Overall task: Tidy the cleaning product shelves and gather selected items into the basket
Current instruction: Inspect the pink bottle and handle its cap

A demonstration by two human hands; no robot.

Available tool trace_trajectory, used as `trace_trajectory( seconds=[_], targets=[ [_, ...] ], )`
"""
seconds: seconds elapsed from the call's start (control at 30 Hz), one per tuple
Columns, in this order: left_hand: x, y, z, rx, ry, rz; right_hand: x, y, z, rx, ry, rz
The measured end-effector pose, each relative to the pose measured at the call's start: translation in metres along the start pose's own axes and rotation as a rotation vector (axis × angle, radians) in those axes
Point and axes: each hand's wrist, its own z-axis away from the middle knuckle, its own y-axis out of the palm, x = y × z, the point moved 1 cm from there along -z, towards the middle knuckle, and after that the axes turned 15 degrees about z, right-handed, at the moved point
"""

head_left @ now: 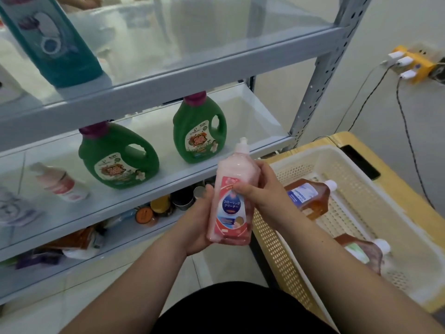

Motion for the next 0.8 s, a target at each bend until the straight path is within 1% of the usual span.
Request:
trace_trajectory(
  seconds=[0.07, 0.1, 0.17, 0.23, 0.33, 0.47, 0.6, 0.7, 0.8],
  targets=[
    [-0.007, -0.001, 0.001, 0.019, 0.100, -0.255, 0.002, -0.001, 0.001, -0.046, -0.039, 0.080],
    [-0.010, 0.000, 0.001, -0.015, 0.156, -0.401, 0.003, 0.000, 0.001, -0.051, -0.070, 0.148],
    [-0.016, -0.001, -0.002, -0.144, 0.278, -0.637, 0.007, 0.003, 0.002, -0.043, -0.135, 0.292],
    [-0.019, -0.005, -0.002, -0.228, 0.370, -0.793, 0.016, 0.008, 0.002, -0.067, -0.198, 0.382],
    [-0.020, -0.018, 0.002, -0.291, 0.484, -0.905, 0.038, 0.008, 0.001, -0.193, -0.298, 0.566],
    [-0.028, -0.028, 0.013, -0.252, 0.614, -1.049, 0.063, 0.012, 0.002, -0.211, -0.391, 0.827],
    [-0.039, -0.039, 0.024, -0.239, 0.677, -1.233, 0.073, 0.029, 0.005, -0.284, -0.407, 1.147],
    [-0.050, -0.052, 0.030, -0.196, 0.676, -1.261, 0.077, 0.044, 0.011, -0.261, -0.425, 1.199],
    [-0.061, -0.069, 0.040, -0.081, 0.615, -1.193, 0.083, 0.057, 0.020, -0.109, -0.468, 1.137]
  ],
)
